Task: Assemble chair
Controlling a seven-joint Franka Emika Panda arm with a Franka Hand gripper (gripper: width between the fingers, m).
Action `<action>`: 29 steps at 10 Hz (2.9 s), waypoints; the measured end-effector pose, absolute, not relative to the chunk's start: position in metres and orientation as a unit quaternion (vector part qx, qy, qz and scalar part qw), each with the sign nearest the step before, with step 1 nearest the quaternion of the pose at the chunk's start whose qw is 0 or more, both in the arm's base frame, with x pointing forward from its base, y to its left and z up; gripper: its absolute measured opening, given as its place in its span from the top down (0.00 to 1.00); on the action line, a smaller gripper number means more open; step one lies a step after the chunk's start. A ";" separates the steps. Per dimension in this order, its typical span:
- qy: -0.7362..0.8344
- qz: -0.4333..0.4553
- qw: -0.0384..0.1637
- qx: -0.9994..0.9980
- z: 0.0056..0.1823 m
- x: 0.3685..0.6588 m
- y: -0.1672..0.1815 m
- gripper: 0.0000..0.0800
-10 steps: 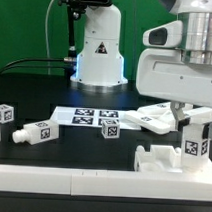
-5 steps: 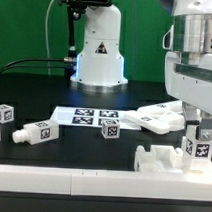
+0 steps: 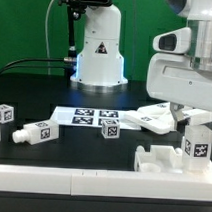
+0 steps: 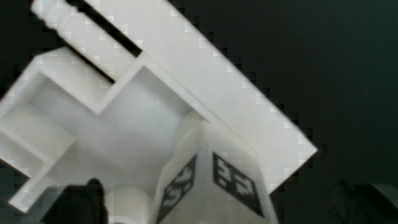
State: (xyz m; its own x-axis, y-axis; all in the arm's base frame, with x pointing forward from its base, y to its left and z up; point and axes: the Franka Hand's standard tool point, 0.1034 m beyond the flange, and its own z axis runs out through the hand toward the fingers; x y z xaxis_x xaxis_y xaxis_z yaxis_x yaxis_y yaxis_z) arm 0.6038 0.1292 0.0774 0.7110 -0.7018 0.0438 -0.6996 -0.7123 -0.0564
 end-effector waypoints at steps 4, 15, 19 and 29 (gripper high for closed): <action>0.162 -0.043 0.008 -0.986 0.083 0.608 0.126 0.19; 0.428 -0.047 0.029 -0.902 0.086 0.607 0.128 0.65; 0.636 -0.022 0.059 -0.769 0.083 0.611 0.127 0.65; 0.130 -0.057 0.009 -0.990 0.084 0.613 0.129 0.19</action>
Offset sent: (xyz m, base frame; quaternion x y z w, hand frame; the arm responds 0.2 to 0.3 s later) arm 0.0033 0.0104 0.0164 0.0460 -0.0023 -0.4297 0.9018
